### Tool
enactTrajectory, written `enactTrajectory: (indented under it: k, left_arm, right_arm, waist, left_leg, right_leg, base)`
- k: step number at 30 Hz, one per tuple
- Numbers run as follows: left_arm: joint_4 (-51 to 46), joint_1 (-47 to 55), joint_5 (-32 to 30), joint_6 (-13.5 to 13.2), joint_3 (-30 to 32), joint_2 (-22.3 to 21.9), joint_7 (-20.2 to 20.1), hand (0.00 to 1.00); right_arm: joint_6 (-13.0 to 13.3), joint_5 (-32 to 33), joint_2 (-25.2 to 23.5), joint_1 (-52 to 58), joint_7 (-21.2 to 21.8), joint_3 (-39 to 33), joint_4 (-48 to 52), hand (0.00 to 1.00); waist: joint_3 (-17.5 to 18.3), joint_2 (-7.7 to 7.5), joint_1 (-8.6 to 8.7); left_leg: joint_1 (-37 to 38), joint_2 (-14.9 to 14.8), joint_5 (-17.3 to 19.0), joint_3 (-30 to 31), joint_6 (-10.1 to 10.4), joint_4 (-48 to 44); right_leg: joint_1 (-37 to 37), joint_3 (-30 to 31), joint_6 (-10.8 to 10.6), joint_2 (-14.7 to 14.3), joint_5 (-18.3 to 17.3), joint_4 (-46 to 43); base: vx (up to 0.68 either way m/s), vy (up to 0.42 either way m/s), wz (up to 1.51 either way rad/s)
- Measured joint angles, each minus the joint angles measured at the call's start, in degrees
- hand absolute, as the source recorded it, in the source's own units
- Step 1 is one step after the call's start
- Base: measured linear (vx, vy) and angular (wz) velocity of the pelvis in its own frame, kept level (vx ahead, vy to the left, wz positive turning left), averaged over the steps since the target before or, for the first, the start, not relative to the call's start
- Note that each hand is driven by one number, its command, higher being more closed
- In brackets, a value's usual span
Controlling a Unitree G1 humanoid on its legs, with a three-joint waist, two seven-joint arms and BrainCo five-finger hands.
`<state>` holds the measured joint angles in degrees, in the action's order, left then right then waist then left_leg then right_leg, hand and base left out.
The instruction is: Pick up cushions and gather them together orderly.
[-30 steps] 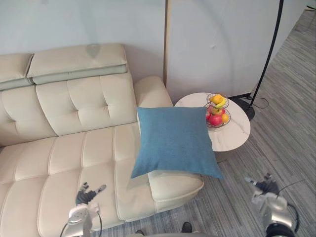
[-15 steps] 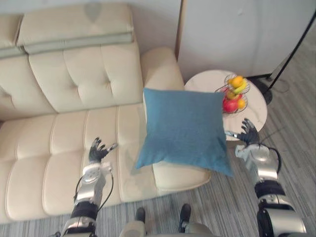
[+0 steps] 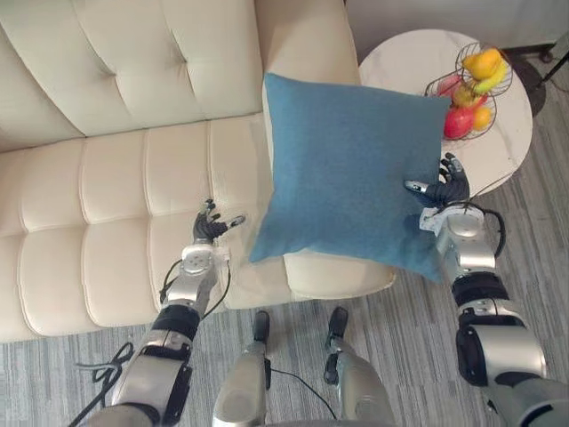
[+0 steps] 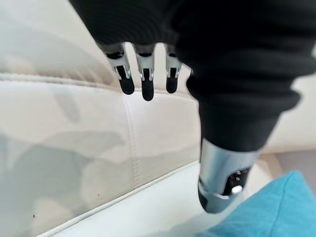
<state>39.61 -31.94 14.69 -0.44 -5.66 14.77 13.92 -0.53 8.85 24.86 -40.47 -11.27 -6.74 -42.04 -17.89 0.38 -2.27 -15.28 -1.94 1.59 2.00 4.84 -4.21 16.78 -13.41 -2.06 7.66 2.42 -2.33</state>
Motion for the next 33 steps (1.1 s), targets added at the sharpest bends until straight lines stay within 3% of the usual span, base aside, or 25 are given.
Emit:
enactTrajectory:
  k: [4,10,17,25,33]
  left_arm:
    - [-0.12,-1.25,-1.26,0.06,-0.52,-0.1,1.41,0.0]
    - [-0.91,-1.15,-2.73,0.31,-2.83,-1.59,2.79,0.0]
    - [-2.33,-0.82,-7.66,0.98,-3.01,-1.95,3.31,0.0]
    - [-2.27,-1.3,-8.01,1.03,-5.58,-0.86,3.09,0.0]
    - [0.2,-9.34,-7.94,1.3,-10.2,-0.68,2.72,0.0]
  right_arm:
    - [0.16,0.08,-0.69,0.84,-1.86,-0.21,2.97,0.0]
    - [2.39,2.54,-6.94,10.41,-5.11,-7.77,12.47,0.0]
    - [2.75,2.53,-8.96,15.73,-5.15,-10.33,14.73,0.0]
    - [2.3,3.34,-9.07,15.8,-2.48,-8.13,10.98,0.0]
    - [1.57,5.25,-9.52,7.19,-1.92,-1.58,6.62,0.0]
  waist:
    - [-0.05,0.05,-0.03]
    - [-0.05,0.05,0.18]
    - [-0.05,0.04,0.77]
    - [-0.08,0.04,1.33]
    - [-2.72,0.29,1.38]
  left_leg:
    - [-0.01,-0.2,-0.19,-0.76,0.17,0.09]
    - [0.83,-0.32,-1.43,-1.43,0.52,2.23]
    - [1.62,-0.55,-1.61,-2.43,0.43,3.38]
    - [0.15,-0.4,-2.4,-3.14,-0.34,4.28]
    - [-2.57,-0.46,-6.34,-3.47,-0.21,8.05]
  right_leg:
    - [0.81,1.42,0.01,-0.17,-0.01,-0.46]
    - [1.19,2.12,0.07,-0.31,0.03,-0.53]
    - [1.63,3.75,0.43,-0.69,0.5,-0.54]
    - [3.96,4.98,0.4,-0.75,2.37,-0.21]
    - [8.28,5.84,0.29,-0.87,5.03,0.45]
  base:
    - [-0.02,-0.025,-0.12]
    - [-0.01,-0.008,-0.04]
    - [-0.04,-0.014,-0.08]
    - [-0.07,-0.007,-0.06]
    - [-0.08,-0.021,-0.02]
